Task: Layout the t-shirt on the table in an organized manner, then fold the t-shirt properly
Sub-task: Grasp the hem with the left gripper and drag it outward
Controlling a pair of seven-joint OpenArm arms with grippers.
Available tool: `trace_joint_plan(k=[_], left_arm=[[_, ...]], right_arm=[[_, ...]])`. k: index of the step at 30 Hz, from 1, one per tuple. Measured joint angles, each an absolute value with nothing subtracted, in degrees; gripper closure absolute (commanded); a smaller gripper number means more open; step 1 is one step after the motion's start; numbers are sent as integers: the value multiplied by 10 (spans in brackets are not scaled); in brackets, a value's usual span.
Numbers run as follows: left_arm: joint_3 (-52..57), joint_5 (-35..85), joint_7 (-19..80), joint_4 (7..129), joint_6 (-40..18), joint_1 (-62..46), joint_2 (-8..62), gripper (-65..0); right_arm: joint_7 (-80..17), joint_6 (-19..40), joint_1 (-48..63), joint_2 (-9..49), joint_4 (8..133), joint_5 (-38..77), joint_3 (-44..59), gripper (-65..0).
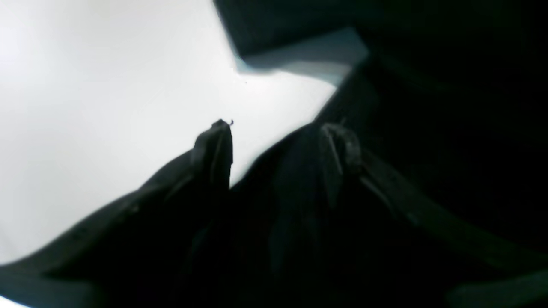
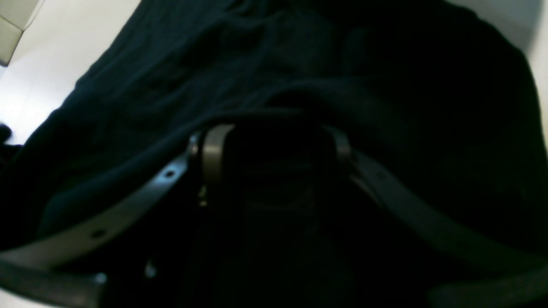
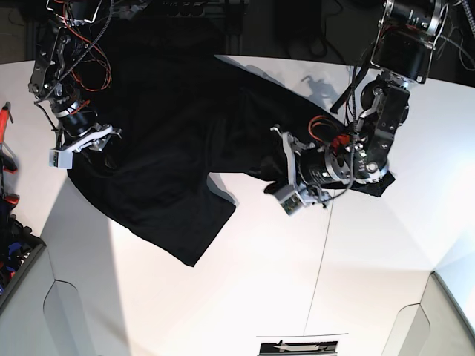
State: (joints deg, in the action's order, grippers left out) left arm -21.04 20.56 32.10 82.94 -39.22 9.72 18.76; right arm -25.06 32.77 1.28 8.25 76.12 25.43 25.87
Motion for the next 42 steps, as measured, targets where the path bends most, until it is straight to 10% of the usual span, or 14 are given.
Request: trace_joint_plan(k=[8,13,17,23,38,42], left_arm=[[-268,150,298,816,-392,102,188,-339],[-269,135,293,816,-363,105,188,-122],[-269,135,293,816,-353,115,189,0],[-269,135,304,816,-343,152,189,0],[-235,-8,342,830,-67,237,235,0],[-211,13,390,832,-67,237,234,-331]], right_arm=[[-251,328,13,83,761,254,259,-295],[-251,328,13,83,761,254,259,-286],[-253,321,13,83,761,234,259,-74],[-247,326,13,83,761,190,259,0],[-246,326,15,95,761,182,259,0],[-247,323,16,95,760,203,259,-85]])
